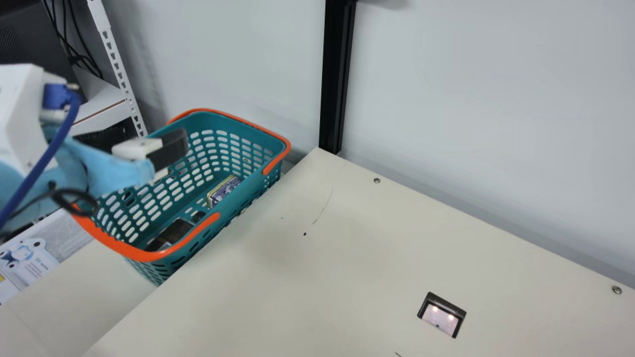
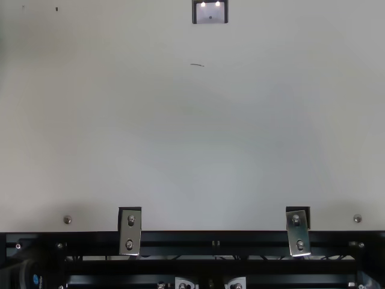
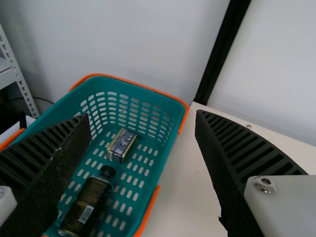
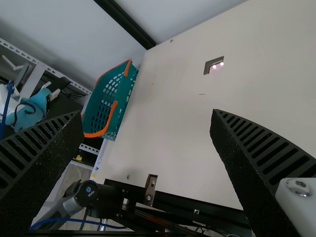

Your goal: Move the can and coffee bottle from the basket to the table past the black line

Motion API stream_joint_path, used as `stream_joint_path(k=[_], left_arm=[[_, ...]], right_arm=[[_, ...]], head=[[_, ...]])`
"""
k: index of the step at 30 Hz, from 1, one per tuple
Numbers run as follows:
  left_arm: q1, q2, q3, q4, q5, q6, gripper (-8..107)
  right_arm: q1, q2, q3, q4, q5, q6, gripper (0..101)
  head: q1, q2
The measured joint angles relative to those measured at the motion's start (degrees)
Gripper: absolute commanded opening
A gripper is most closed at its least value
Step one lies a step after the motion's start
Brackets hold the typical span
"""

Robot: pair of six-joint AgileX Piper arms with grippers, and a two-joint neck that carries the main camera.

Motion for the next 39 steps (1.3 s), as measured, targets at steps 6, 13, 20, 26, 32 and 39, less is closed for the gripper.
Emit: stream_joint_path(k=[6, 13, 20, 26, 32, 39], left_arm=[[5.74, 12.17, -7.4, -7.3, 0.26, 9.72, 90], [12.02, 26.52, -18.28, -15.91, 5.94, 23.91, 90], [14.77, 38.34, -27.08, -16.17, 11.71, 34.72, 90], [13.12, 46.0, -30.7, -14.18, 13.85, 38.12, 90], [11.86, 52.67, -32.74, -13.16, 13.71, 40.11, 90], [11.88, 60.6, -36.56, -12.79, 13.75, 42.11, 90]], right_arm=[[0.0, 0.0, 0.0, 0.0, 0.0, 0.0, 101], [0.0, 0.0, 0.0, 0.0, 0.0, 0.0, 101], [0.0, 0.0, 0.0, 0.0, 0.0, 0.0, 101], [0.0, 0.0, 0.0, 0.0, 0.0, 0.0, 101], [0.0, 0.0, 0.0, 0.0, 0.0, 0.0, 101], [0.0, 0.0, 0.0, 0.0, 0.0, 0.0, 101]], head=[[0.0, 0.0], [0.0, 0.0], [0.29, 0.0], [0.0, 0.0], [0.0, 0.0], [0.0, 0.0]])
